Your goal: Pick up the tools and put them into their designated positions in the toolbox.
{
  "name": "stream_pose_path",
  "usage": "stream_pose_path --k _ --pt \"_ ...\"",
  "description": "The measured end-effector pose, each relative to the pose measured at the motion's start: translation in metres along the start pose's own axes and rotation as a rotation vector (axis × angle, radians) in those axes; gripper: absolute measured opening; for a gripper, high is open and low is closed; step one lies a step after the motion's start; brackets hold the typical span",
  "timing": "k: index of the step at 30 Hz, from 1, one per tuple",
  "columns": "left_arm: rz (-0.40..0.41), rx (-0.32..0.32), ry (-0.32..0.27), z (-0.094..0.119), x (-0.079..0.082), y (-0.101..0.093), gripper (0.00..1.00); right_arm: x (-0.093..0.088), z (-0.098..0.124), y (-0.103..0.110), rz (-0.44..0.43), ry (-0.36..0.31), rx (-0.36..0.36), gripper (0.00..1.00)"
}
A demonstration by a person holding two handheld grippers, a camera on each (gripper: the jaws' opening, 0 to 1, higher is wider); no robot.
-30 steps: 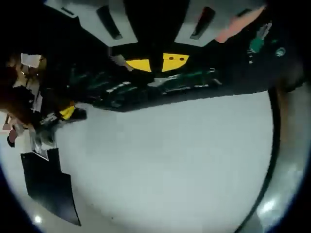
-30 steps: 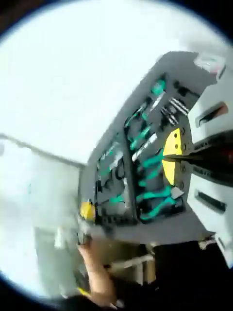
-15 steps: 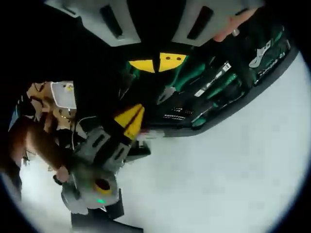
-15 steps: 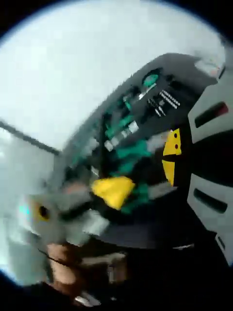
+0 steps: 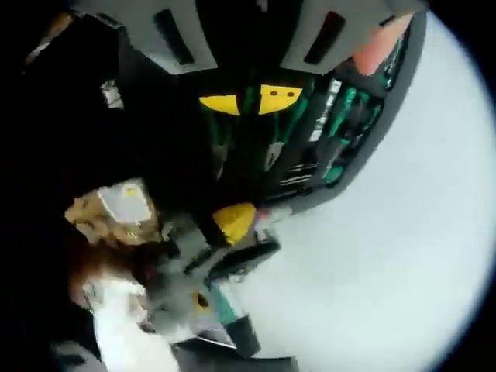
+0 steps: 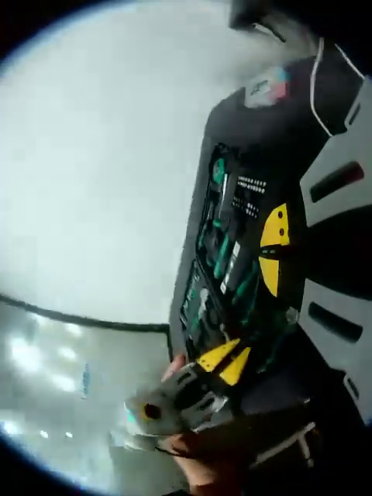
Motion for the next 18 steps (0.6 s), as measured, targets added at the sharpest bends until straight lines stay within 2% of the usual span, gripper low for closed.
stream_pose_path --k 2,4,5,6,8,10,11,13,14,15,16,17,18 --pt "-0.006 -0.074 -0.025 -0.011 0.002 0.003 0.09 -0.002 -0.001 -0.005 0.014 0.009 -0.004 0.0" --pt "-0.025 -0.119 -0.02 -0.021 0.003 0.002 0.07 -0.001 0.003 -0.009 0.075 0.003 -0.045 0.0" --pt "-0.022 -0.147 -0.07 -0.023 0.011 0.0 0.05 -0.001 0.006 -0.01 0.076 -0.002 -0.046 0.0" --pt "-0.031 -0.162 -0.047 -0.025 0.009 0.002 0.05 -0.002 0.008 -0.01 0.072 -0.001 -0.043 0.0" --pt "-0.025 -0.179 -0.065 -0.028 0.012 0.004 0.05 -0.007 0.012 -0.011 0.021 0.006 -0.032 0.0" --pt "-0.034 -0.197 -0.063 -0.028 0.012 0.004 0.05 -0.014 0.016 -0.014 0.025 0.027 -0.033 0.01" --pt "-0.112 -0.219 -0.027 -0.022 0.008 0.005 0.05 -0.016 0.018 -0.015 0.029 0.037 -0.034 0.02" --pt "-0.075 -0.236 0.069 -0.01 -0.004 0.011 0.05 -0.012 0.027 -0.017 0.019 0.014 -0.035 0.02" --pt "-0.082 -0.244 0.073 -0.006 -0.005 0.01 0.08 -0.009 0.031 -0.017 -0.002 -0.001 -0.03 0.02" --pt "-0.119 -0.225 0.064 -0.006 -0.004 0.011 0.11 -0.01 0.032 -0.018 -0.013 -0.002 -0.028 0.02" --pt "-0.109 -0.225 0.072 -0.009 -0.004 0.011 0.11 -0.011 0.033 -0.018 -0.017 0.0 -0.024 0.02" --pt "-0.106 -0.249 0.106 -0.009 -0.008 0.006 0.11 -0.011 0.032 -0.017 -0.017 0.0 -0.023 0.02" --pt "-0.137 -0.245 0.093 -0.013 -0.006 0.005 0.12 -0.014 0.03 -0.016 -0.016 0.003 -0.021 0.02"
Point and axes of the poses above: the point that each gripper's makers call its tool centre point, and the gripper's own axes: z roughly backward along the fingers, y roughly to its left, x roughly out of its top, the point moved 3 cm from there along z, roughly backward along the fingers, and after that the axes turned 3 degrees about y, right-handed, at the moved point
